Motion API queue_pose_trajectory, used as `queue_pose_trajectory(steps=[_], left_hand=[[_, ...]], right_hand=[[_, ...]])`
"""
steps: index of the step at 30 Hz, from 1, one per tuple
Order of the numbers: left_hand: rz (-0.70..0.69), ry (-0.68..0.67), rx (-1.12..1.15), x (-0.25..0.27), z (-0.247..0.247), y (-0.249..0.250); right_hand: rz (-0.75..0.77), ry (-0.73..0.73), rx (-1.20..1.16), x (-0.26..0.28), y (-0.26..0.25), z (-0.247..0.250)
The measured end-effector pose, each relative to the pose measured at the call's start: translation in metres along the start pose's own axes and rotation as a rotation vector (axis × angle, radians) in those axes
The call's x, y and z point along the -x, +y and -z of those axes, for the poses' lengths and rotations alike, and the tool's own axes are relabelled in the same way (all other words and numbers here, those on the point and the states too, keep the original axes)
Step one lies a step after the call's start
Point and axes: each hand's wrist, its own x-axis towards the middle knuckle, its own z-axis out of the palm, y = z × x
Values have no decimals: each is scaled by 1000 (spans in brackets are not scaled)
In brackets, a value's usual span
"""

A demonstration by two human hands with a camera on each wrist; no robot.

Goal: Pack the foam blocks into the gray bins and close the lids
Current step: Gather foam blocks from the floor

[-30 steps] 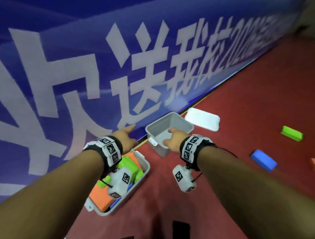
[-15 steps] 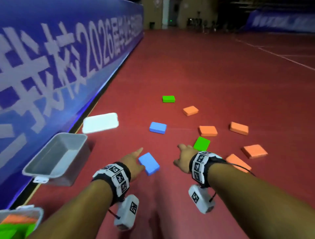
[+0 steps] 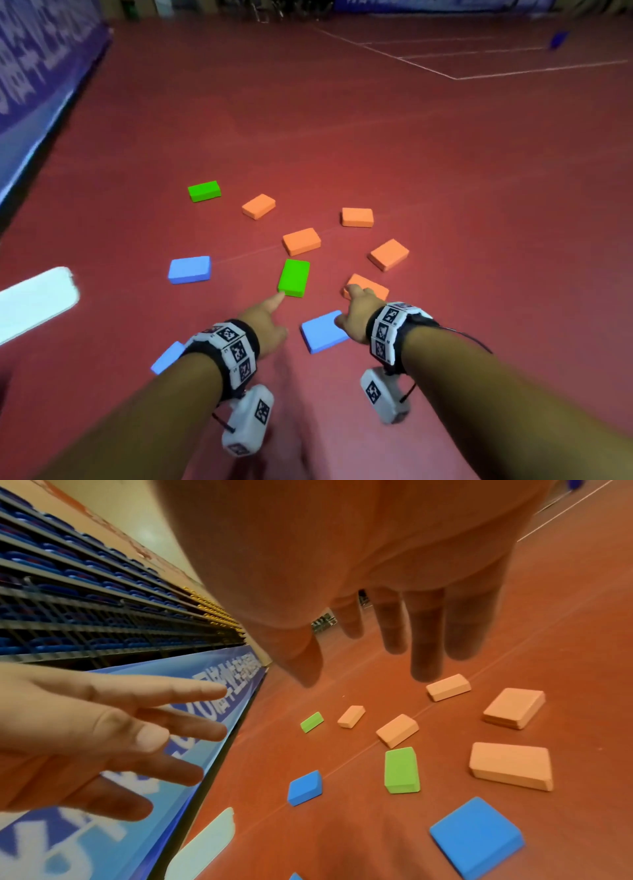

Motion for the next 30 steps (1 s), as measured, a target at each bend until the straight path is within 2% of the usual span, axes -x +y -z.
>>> queue_pose_trajectory(steps=[4,7,12,14,19,24,28,30], left_hand=[[-22,-46,20,-87,0,46],[-56,-81,-7,-151,-5,97],[-124,-149,-68,-261,-28,193],[-140,-150,-66,-298,-35,226],[-38,-110,11,-398,-49,306],[16,-115,83,-479,-54,345],[73,-121,121,-569,-52,362],[82,-114,101,-603,-50,367]], right_hand=[[-107,15,5,-50,37,40],[-179,24,-9,-90,73,77],[-284,30,-25,-186,145,145],[-275,38,-29,-226,171,166],[-253,-44,32,-339,230,234],[-164,-39,77,-432,252,288],[-132,-94,87,-524,255,311],[-115,-119,100,-553,257,315]])
